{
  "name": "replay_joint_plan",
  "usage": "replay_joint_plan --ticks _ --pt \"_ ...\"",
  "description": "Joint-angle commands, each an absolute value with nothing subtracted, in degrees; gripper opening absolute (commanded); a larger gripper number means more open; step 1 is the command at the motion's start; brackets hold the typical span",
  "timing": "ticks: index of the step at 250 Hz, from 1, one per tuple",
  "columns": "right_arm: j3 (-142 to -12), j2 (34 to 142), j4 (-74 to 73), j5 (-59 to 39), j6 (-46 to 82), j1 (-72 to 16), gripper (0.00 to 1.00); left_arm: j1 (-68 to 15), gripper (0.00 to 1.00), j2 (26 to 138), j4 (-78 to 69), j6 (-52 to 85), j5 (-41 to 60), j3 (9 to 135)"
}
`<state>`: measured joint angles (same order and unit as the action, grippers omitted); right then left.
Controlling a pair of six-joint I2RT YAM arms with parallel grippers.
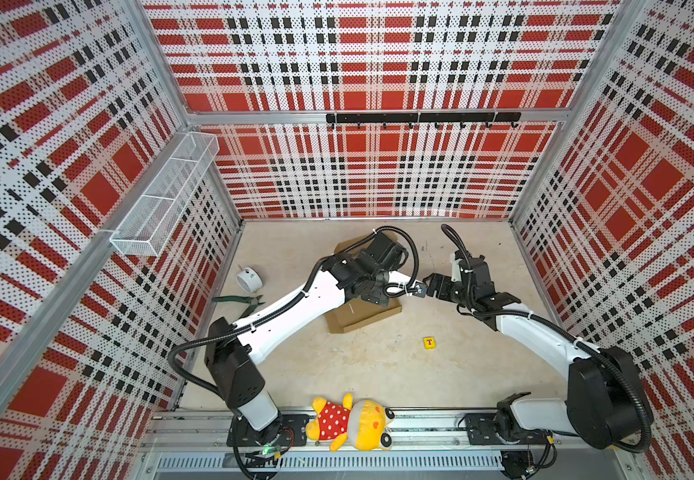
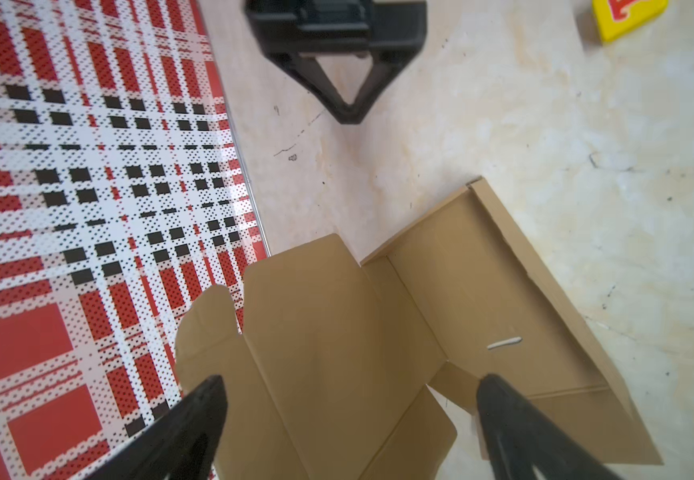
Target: Fold the paper box
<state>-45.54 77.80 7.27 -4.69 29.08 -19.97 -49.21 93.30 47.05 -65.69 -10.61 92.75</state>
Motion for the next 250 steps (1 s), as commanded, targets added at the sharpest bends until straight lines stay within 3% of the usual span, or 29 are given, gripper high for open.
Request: replay_joint_plan --ticks 1,61,143,250 --pt "-48.2 80.1 3.5 -3.4 27.8 -21.1 0.89 -49.0 0.97 89.8 47.6 -52.3 -7.9 94.2" --pt "-52.0 85.2 3.7 -2.4 26.2 -24.0 0.88 -43.9 0.95 86.8 46.9 -33.0 -3.1 99.6" --pt "-57.6 91.6 4.5 -0.6 24.2 -27.9 0.86 -25.0 0.95 83.6 47.0 -13.4 13.2 101.6" --pt "-60.8 98.6 1.9 -1.1 24.3 -29.4 0.84 -1.6 0.93 76.8 32.3 8.1 35.6 82.6"
